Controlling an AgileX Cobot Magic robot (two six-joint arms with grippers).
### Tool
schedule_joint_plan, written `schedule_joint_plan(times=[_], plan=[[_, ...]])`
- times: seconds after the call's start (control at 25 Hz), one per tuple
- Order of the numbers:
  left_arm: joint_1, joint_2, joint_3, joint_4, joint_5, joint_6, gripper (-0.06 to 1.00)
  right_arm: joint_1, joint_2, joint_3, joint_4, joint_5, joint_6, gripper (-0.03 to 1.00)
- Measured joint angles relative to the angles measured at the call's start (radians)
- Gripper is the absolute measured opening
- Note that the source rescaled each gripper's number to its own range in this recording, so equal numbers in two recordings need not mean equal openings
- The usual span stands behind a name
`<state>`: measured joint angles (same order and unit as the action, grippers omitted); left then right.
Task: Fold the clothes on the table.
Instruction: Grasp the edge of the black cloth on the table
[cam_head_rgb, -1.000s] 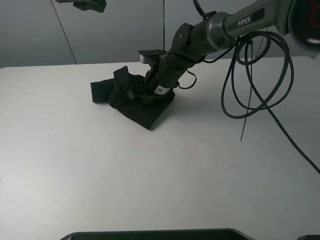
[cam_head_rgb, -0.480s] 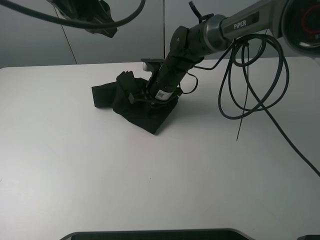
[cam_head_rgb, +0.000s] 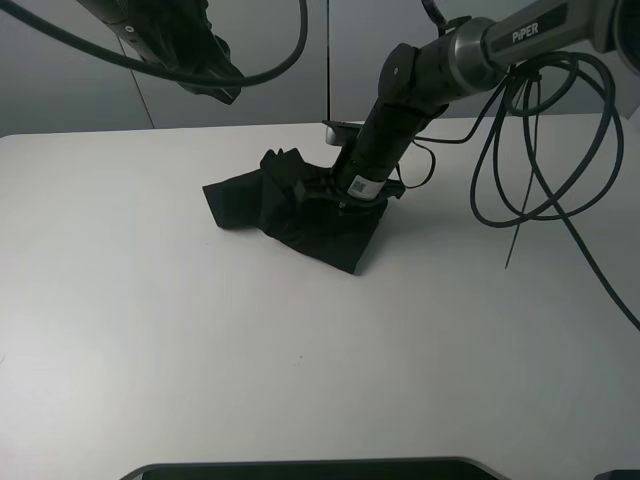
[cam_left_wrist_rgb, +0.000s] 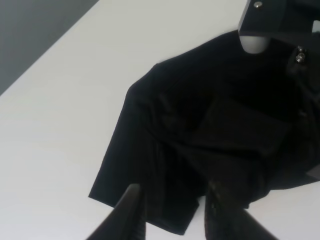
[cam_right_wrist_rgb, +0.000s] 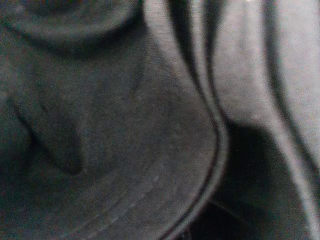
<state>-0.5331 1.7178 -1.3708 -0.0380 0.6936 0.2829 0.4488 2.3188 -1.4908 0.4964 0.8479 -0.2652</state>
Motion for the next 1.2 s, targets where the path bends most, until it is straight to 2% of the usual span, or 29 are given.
schedule_joint_plan(times=[0.12, 0.32, 0.44, 0.52, 0.72, 0.88, 1.08, 1.2], plan=[[0.000, 0.052, 0.000, -0.103, -0.017, 0.060, 0.44, -0.019, -0.004, 0.026, 0.049, 0.000, -0.058, 0.00], [0.000, 0.148, 0.000, -0.394, -0.070, 0.233, 0.45, -0.030, -0.006, 0.041, 0.110, -0.006, -0.137, 0.00], [0.000, 0.192, 0.000, -0.505, -0.080, 0.302, 0.45, -0.032, -0.006, 0.046, 0.132, -0.006, -0.178, 0.00], [0.000, 0.213, 0.000, -0.537, -0.102, 0.314, 0.42, -0.035, -0.006, 0.047, 0.143, -0.006, -0.197, 0.00], [0.000, 0.246, 0.000, -0.568, -0.136, 0.345, 0.23, -0.039, -0.006, 0.047, 0.149, -0.004, -0.214, 0.00], [0.000, 0.289, 0.000, -0.631, -0.152, 0.388, 0.22, -0.039, -0.006, 0.047, 0.151, -0.002, -0.225, 0.00], [0.000, 0.350, 0.000, -0.786, -0.191, 0.487, 0.22, -0.040, -0.006, 0.047, 0.155, 0.000, -0.237, 0.00], [0.000, 0.371, 0.000, -0.816, -0.224, 0.521, 0.22, -0.041, -0.004, 0.047, 0.157, 0.000, -0.240, 0.00]])
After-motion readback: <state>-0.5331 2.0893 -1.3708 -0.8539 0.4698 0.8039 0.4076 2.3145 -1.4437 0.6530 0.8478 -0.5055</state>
